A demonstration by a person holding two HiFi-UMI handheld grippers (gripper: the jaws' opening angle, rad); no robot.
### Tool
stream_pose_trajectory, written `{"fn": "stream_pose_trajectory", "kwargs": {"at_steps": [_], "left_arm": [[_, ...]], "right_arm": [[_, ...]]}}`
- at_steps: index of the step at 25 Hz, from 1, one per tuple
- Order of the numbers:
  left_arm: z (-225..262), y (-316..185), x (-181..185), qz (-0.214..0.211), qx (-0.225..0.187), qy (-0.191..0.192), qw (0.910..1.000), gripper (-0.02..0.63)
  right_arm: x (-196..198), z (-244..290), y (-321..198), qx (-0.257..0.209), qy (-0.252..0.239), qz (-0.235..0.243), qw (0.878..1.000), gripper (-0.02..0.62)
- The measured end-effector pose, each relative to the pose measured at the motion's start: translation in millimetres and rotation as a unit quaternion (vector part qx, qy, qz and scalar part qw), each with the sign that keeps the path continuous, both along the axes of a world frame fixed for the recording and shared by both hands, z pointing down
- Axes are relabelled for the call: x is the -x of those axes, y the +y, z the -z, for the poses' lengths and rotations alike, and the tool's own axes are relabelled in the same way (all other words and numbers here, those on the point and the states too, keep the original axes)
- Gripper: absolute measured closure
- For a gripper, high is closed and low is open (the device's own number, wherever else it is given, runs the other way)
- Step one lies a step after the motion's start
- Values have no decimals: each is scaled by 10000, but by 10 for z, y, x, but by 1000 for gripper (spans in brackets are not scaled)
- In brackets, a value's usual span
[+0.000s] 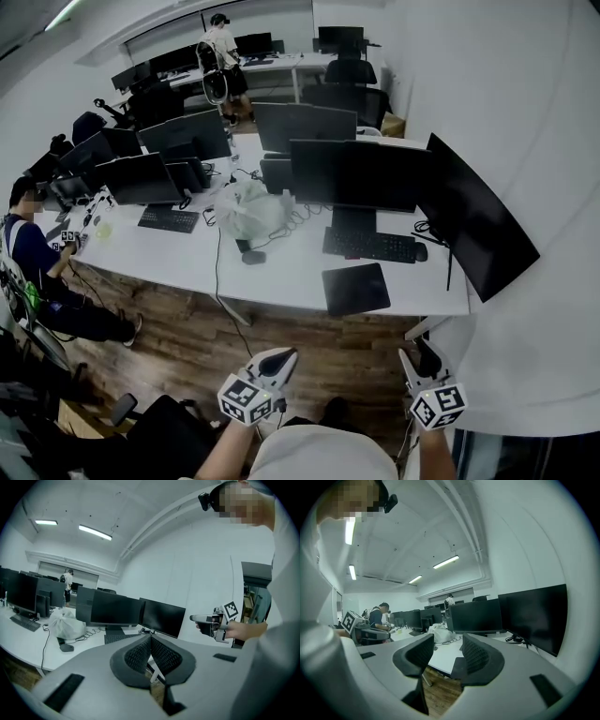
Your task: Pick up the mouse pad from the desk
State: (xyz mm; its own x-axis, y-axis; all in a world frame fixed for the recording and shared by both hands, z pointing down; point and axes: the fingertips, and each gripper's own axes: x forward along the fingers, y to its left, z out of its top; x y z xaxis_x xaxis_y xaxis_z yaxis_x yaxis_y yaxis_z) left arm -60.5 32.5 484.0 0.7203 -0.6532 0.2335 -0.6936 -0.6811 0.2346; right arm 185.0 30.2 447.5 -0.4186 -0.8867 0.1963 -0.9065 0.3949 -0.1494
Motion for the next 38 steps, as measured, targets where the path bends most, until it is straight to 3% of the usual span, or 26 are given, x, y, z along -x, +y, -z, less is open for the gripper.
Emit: {"fn": "stream_pose_trajectory", "kwargs": {"at_steps": [18, 27, 38], "left_arm": [[-255, -788, -190, 268, 256, -129, 9992, 591], [-390, -1661, -231, -40, 275, -81, 9996, 591], [-835, -2653, -371, -849, 495, -259, 9948, 591]], "right_arm": [[-217, -399, -859, 354, -66, 169, 9992, 390], [-213, -568, -1542, 611, 118, -51, 9980, 390], [-122, -1025, -2361, 1164, 373, -423, 9916, 383]]}}
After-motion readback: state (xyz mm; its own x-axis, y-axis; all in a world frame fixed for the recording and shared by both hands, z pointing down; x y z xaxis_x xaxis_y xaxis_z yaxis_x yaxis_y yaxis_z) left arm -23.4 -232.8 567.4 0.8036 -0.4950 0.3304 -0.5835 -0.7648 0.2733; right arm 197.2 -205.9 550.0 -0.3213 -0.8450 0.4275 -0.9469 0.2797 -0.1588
